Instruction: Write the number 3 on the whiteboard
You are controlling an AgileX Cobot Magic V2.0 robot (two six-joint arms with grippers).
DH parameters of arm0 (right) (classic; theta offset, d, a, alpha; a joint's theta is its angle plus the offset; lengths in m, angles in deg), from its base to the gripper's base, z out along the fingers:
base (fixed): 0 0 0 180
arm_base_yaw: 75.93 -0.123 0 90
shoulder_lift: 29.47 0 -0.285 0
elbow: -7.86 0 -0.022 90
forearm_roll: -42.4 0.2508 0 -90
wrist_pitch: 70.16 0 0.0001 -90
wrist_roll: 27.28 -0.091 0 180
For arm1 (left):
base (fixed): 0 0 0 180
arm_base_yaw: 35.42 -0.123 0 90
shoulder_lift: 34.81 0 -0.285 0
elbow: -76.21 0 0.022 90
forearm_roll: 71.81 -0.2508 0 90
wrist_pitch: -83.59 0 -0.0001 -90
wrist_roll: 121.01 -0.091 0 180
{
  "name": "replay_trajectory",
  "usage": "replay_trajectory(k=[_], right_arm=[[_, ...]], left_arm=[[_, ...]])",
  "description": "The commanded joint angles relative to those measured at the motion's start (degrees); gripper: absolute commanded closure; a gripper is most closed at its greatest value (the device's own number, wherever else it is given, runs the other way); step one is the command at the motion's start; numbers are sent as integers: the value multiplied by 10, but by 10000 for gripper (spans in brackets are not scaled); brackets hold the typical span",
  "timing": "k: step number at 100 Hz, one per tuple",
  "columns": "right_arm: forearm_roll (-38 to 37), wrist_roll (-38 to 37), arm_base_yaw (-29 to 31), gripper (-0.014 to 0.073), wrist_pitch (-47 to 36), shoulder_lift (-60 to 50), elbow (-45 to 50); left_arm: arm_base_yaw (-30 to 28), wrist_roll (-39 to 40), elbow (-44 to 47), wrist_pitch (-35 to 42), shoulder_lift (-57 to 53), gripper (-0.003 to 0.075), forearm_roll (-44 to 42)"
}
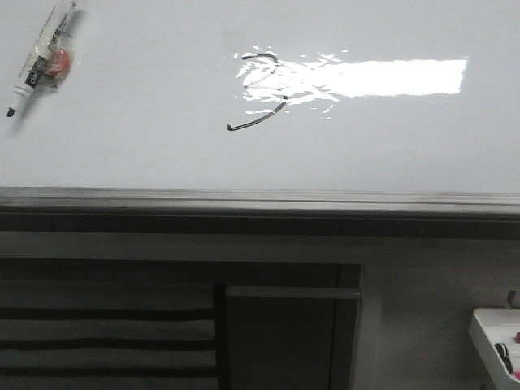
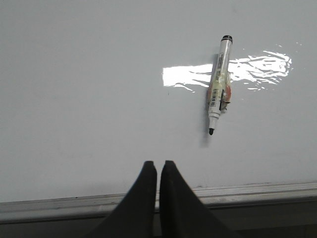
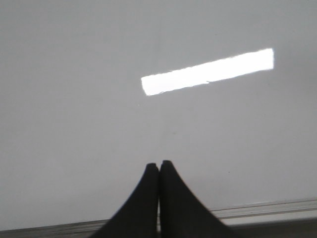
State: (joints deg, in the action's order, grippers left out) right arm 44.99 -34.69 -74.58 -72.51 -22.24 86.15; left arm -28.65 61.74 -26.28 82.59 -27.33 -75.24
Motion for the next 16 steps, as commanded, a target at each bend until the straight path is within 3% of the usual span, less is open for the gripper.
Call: replay_trajectory(k=[1, 16], right_arm=[[-8, -1, 5, 673, -49, -13, 13], [-8, -1, 5, 673, -49, -13, 13]], left_arm=[[-1, 0, 2, 45, -19, 739, 5], [-1, 0, 2, 45, -19, 739, 5]])
